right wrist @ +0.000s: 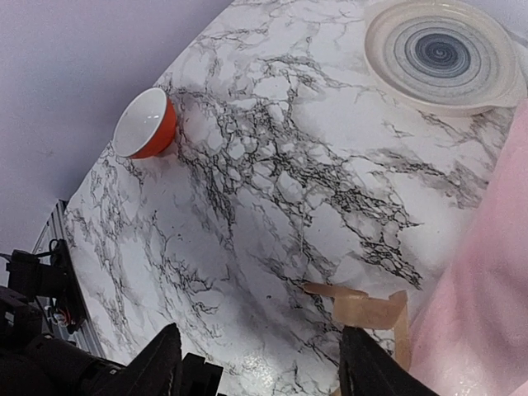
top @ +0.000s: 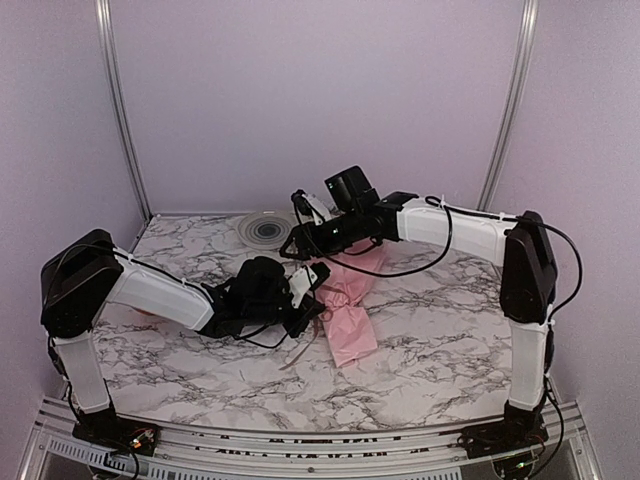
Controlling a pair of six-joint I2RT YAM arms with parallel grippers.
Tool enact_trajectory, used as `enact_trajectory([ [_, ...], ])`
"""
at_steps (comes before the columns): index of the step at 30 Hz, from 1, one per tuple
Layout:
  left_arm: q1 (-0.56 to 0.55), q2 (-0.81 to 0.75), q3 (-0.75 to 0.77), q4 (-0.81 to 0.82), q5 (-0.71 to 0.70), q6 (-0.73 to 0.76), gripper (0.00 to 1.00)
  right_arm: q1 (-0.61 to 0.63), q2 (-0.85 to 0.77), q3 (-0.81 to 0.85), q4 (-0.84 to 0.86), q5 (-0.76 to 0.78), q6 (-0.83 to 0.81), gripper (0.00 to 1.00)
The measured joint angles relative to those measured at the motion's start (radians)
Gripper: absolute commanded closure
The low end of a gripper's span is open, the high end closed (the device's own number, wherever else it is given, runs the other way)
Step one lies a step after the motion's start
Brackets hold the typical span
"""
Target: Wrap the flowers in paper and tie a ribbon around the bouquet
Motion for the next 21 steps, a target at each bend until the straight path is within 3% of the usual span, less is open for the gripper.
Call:
enact_trajectory([
  [4,0.0,-0.001,0.0,0.0,-0.001,0.0,1.0,-0.002,0.047,0.089,-0.079,0.01,-0.032,0.47],
  [16,-0.006,-0.004,-0.002,-0.011,-0.001,0.008,1.0,-0.004,0.146,0.133,-0.294,0.121,-0.132,0.45],
  [21,-0.005,-0.004,-0.002,-0.011,-0.002,0.008,1.0,-0.02,0.139,0.115,-0.275,0.063,-0.145,0.47],
])
